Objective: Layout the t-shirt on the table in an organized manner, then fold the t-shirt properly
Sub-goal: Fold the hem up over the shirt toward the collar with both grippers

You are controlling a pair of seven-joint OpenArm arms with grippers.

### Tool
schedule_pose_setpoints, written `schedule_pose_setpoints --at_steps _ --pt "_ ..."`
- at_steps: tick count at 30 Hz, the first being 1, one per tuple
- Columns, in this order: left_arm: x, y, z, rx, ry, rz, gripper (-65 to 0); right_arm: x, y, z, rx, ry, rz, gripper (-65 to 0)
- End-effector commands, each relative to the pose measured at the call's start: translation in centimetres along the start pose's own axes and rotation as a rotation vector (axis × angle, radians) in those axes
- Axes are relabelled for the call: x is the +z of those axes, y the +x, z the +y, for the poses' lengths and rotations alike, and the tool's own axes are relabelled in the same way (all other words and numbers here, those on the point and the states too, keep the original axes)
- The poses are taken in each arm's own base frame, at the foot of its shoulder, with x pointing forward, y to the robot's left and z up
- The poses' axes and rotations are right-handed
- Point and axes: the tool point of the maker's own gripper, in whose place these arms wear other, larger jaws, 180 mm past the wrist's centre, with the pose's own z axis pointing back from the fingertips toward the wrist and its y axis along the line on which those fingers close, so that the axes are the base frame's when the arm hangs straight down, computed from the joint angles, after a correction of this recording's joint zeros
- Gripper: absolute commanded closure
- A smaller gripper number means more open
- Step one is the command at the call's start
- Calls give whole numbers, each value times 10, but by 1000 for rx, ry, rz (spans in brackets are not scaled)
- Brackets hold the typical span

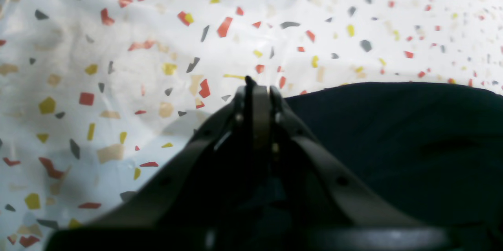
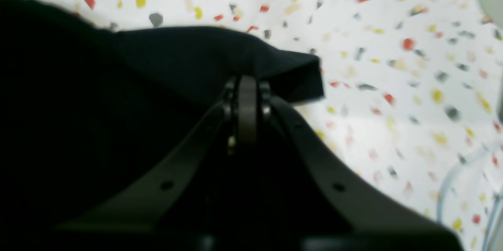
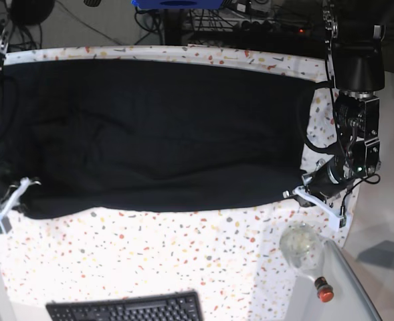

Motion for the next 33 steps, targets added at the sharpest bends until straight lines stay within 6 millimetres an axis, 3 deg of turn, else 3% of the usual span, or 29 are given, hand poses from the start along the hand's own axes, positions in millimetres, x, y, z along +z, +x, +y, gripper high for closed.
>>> schedule_pose_setpoints --at_steps 1,10,17,26,33 --pt "8 26 2 -23 -6 -70 0 12 24 -19 17 -43 -50 0" --pt "18 -6 20 -58 28 -11 0 54 -49 -29 10 -117 212 0" --pt "23 -36 34 -68 54 49 0 71 -98 -6 -42 -111 299 0" --pt "33 -59 51 -84 86 98 0 97 -121 11 -25 -124 343 0" --pt "39 -63 44 -110 71 93 0 100 -134 15 -28 -116 369 0"
